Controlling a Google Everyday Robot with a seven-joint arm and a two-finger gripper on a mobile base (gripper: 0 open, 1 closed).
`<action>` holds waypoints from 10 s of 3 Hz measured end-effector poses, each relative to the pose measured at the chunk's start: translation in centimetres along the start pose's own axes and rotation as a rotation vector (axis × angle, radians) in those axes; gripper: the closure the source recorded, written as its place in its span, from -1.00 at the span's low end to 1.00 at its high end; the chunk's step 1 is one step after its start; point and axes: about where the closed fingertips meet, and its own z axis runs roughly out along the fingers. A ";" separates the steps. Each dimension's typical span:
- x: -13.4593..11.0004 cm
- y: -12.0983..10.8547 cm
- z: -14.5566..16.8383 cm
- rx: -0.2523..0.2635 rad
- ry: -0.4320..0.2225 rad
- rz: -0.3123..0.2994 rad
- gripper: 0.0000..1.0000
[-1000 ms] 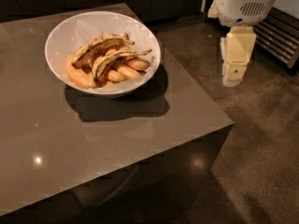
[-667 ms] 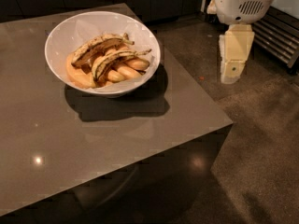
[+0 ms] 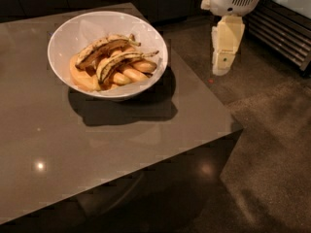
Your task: Pick banana from white bowl
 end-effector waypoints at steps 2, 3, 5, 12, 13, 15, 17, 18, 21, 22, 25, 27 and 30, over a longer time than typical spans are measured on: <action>-2.7 -2.9 1.5 0.002 -0.040 -0.031 -1.00; -3.4 -3.5 1.6 0.021 -0.077 -0.050 -1.00; -7.1 -5.3 1.7 0.022 -0.134 -0.136 -1.00; -15.2 -4.0 6.1 -0.129 -0.292 -0.013 -0.46; -14.6 -3.8 6.9 -0.142 -0.277 0.006 -0.58; -14.4 -4.0 8.4 -0.171 -0.246 0.015 -0.50; -15.7 -3.7 8.7 -0.206 -0.247 0.009 -0.60; -16.1 -3.6 8.8 -0.216 -0.252 0.011 -0.28; -16.4 -3.7 9.6 -0.234 -0.255 0.012 0.02; -16.7 -3.5 9.6 -0.226 -0.247 -0.001 0.43; -16.7 -3.3 9.5 -0.217 -0.242 0.001 1.00; -14.8 -3.9 7.4 -0.137 -0.346 -0.017 1.00; -15.3 -1.9 5.0 -0.100 -0.421 -0.072 1.00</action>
Offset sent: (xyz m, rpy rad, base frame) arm 0.0210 0.0203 -0.0055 0.0131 0.0222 0.0339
